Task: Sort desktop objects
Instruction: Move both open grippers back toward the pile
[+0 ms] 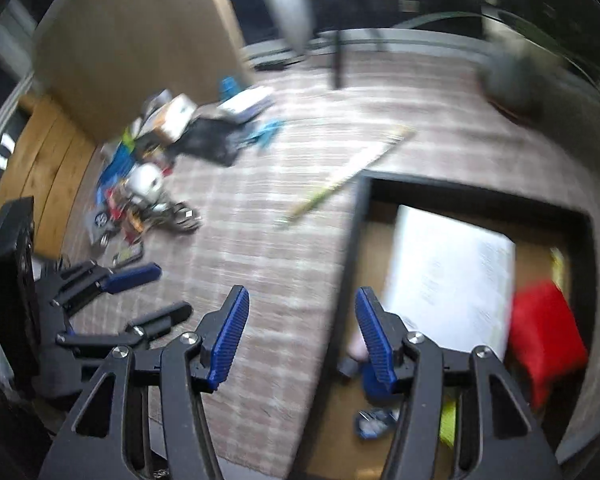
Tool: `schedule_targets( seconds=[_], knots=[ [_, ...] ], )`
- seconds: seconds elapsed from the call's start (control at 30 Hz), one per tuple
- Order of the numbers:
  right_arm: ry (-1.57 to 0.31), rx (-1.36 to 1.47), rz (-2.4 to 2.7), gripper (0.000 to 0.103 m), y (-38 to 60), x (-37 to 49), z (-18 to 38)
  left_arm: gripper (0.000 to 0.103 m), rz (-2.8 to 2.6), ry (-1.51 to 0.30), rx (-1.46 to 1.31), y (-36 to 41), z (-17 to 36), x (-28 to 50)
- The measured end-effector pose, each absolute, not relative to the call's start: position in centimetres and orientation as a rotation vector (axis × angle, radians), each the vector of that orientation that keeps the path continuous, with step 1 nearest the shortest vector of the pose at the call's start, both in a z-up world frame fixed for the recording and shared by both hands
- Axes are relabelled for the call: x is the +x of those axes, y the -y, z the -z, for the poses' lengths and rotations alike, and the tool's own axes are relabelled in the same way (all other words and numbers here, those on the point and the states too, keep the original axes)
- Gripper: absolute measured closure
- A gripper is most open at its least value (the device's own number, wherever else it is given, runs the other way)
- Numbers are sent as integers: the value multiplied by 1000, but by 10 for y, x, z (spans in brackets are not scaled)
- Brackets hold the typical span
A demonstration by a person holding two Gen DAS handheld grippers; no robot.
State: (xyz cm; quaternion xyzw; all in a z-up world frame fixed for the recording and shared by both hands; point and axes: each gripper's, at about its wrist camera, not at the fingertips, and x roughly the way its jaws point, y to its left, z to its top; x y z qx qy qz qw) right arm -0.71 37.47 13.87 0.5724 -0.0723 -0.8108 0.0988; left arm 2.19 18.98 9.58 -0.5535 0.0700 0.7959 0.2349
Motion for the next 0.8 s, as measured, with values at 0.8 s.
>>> schedule_targets(
  seconds=[0.8],
  knots=[
    [-239,1771,2019,58,-203,-138,-58,52,-2218,-269,-1804,-29,-22,-20]
  ],
)
